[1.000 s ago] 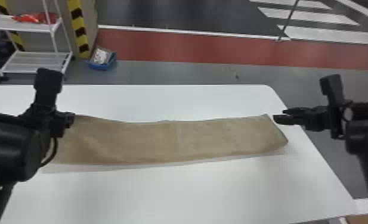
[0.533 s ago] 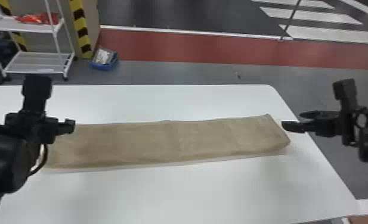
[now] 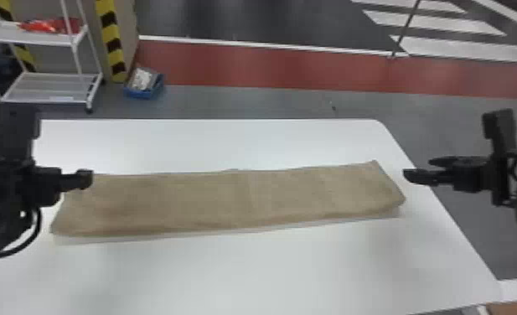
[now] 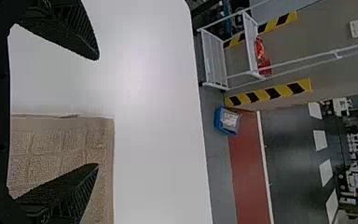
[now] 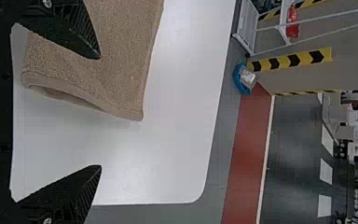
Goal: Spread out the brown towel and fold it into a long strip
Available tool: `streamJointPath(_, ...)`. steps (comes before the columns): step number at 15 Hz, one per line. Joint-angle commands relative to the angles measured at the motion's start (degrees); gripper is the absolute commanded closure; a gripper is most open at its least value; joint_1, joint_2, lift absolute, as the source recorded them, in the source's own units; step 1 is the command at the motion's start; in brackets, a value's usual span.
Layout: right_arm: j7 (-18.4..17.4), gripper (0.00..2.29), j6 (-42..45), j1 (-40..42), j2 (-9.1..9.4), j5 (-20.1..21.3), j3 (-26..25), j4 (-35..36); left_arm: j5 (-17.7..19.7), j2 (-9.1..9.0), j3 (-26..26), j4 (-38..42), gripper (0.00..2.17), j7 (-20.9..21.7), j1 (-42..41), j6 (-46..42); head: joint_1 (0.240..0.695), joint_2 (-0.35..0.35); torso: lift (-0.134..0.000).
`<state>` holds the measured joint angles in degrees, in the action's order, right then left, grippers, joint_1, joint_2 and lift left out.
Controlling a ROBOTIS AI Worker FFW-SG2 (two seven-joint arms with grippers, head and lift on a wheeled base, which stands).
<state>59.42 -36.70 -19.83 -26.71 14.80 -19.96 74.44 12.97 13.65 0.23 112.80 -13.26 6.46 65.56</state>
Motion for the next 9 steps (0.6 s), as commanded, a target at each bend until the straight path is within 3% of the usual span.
streamJointPath(1,0.0,0.04,0.3,0.0,-0.62,0.0,0.1,-0.4,0.7,0.59,0.9,0.5,0.08,0.3,-0.7,0.3,0.695,-0.164,-0.125)
streamJointPath(9,0.0,0.05,4.2,0.6,-0.44,-0.1,0.8,-5.5,1.5,1.02,4.9,0.2,0.08,3.6,-3.6,1.0,0.695,-0.158,-0.125)
